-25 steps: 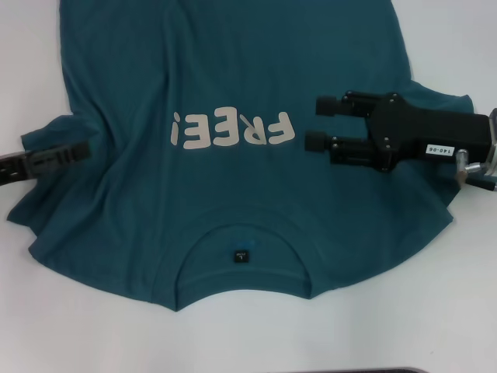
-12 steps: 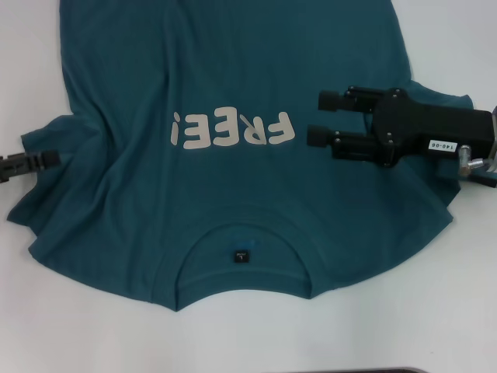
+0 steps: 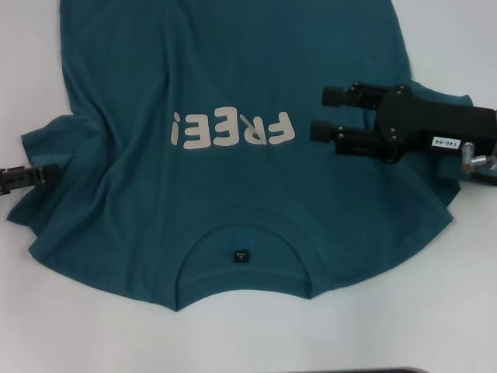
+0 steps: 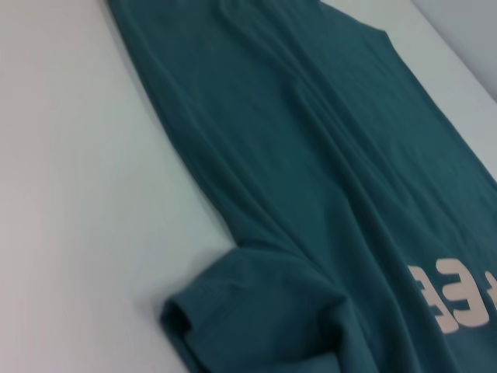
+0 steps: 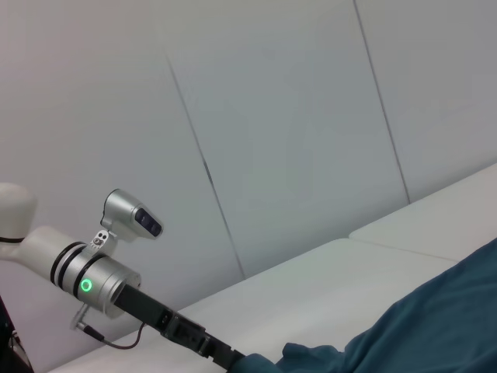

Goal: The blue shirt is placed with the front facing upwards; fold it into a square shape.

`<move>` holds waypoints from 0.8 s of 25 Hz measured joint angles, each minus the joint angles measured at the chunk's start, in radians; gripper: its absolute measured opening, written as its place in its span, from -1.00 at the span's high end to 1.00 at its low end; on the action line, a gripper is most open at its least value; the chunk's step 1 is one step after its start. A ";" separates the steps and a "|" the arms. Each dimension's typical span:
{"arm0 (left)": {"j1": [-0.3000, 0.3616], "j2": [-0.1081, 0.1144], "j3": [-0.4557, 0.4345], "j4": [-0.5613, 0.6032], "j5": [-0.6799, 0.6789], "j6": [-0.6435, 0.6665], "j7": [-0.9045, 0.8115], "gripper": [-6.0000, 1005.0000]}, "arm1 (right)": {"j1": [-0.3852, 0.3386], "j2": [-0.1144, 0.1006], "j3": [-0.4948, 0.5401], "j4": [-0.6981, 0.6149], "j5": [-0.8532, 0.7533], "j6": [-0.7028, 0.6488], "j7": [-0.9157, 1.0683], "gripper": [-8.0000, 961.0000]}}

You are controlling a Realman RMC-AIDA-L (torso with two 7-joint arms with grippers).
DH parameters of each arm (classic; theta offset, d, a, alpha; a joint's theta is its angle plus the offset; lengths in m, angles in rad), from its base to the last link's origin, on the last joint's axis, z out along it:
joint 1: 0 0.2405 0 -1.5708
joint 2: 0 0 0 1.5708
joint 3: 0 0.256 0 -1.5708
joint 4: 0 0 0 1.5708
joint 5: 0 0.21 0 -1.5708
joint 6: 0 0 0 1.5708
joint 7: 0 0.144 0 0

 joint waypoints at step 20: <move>-0.036 -0.011 0.003 -0.003 0.085 -0.020 -0.034 -0.39 | -0.005 0.001 0.007 0.000 0.000 0.001 -0.005 -0.56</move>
